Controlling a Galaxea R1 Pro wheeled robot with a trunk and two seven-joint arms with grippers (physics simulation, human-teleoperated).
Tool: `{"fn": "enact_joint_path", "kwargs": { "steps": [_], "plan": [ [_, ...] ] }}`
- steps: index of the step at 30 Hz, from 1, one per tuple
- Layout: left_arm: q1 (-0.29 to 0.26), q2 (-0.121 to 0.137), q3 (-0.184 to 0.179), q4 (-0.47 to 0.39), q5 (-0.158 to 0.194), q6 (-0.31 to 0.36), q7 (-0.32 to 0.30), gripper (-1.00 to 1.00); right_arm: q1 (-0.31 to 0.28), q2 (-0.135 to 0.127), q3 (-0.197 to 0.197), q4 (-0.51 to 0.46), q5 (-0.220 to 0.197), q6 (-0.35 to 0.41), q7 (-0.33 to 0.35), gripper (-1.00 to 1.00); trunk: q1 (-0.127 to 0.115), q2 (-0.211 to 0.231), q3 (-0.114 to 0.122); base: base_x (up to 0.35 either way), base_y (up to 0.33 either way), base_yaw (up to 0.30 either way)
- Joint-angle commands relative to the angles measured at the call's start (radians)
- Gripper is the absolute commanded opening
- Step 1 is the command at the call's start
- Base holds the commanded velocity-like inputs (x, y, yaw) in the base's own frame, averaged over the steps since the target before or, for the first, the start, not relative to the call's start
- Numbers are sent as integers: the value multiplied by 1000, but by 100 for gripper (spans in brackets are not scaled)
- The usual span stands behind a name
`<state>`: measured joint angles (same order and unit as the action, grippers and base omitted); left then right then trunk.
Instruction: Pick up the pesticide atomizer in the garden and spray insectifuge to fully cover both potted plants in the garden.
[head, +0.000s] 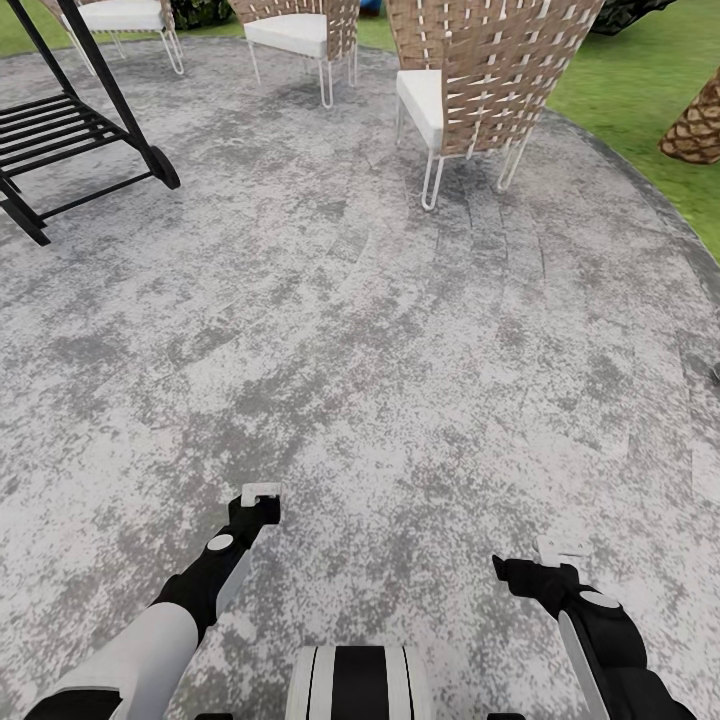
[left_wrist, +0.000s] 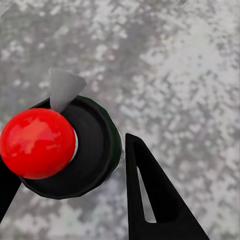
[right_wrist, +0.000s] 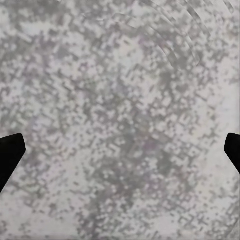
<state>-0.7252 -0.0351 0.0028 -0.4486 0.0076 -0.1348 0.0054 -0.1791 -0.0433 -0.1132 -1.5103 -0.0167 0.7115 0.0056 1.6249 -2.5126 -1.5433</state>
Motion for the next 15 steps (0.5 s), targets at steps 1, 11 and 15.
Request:
{"fn": "enact_joint_path", "kwargs": {
  "steps": [1, 11, 15],
  "plan": [
    [0, -1, 0, 1, 0, -3, 1, -100, 0, -1, 0, -2, -2, 5, 1, 100, 0, 0, -1, 0, 0, 0],
    [-2, -2, 0, -2, 0, -2, 3, -100, 0, 0, 0, -1, -2, 5, 1, 100, 0, 0, -1, 0, 0, 0],
    [-1, -2, 0, -92, 0, -1, 2, -100, 0, 2, 0, -1, -2, 5, 1, 100, 0, 0, -1, 0, 0, 0]
  ]
}}
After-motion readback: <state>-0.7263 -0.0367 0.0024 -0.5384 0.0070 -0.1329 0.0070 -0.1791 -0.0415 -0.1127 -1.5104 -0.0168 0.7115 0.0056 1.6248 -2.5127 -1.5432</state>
